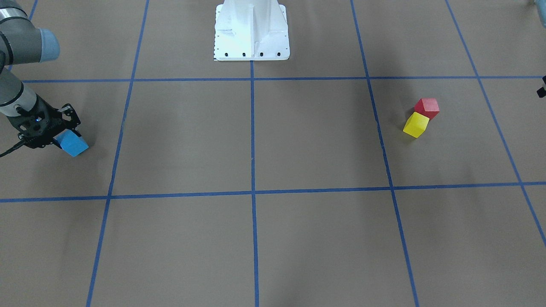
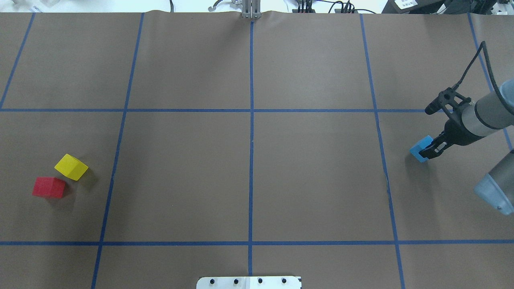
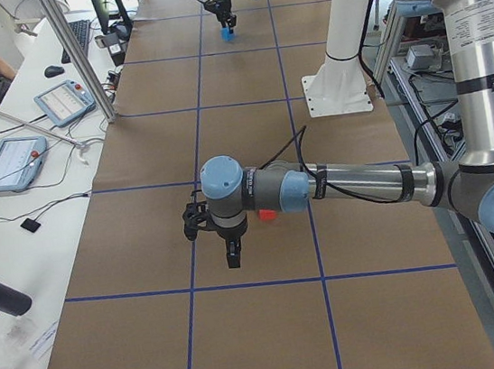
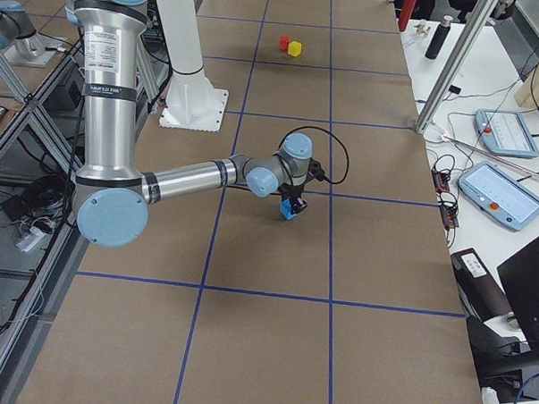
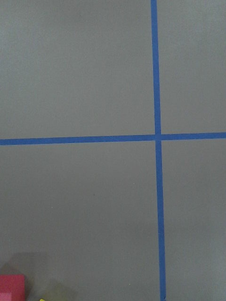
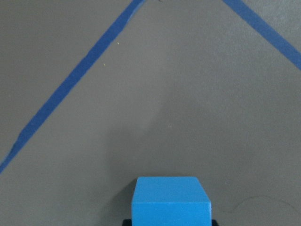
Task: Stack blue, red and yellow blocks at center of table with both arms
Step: 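Carry the blue cube with the right gripper to the table center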
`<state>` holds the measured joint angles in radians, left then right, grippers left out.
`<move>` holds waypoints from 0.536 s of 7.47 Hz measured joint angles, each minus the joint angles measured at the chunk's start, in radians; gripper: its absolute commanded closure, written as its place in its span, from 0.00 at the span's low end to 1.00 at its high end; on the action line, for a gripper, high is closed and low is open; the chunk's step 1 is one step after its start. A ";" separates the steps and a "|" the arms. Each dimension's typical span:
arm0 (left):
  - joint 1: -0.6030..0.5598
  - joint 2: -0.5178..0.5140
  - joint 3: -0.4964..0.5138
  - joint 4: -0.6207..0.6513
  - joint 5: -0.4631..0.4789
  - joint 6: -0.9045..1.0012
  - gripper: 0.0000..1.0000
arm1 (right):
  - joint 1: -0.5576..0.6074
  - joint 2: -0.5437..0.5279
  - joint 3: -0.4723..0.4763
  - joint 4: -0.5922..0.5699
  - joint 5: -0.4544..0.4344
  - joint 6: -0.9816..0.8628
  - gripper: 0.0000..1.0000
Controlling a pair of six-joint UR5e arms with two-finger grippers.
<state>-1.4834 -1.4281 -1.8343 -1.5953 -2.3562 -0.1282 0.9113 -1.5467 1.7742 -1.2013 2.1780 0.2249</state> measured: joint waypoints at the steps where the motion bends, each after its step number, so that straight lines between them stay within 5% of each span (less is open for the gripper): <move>1: 0.000 0.000 -0.002 0.000 0.000 -0.002 0.00 | -0.001 0.064 0.010 -0.050 0.001 0.088 1.00; 4: 0.002 -0.002 -0.002 0.000 -0.001 -0.005 0.00 | -0.124 0.368 -0.002 -0.261 -0.034 0.493 1.00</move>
<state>-1.4816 -1.4304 -1.8362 -1.5957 -2.3575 -0.1336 0.7873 -1.1786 1.7722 -1.4623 2.1442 0.7180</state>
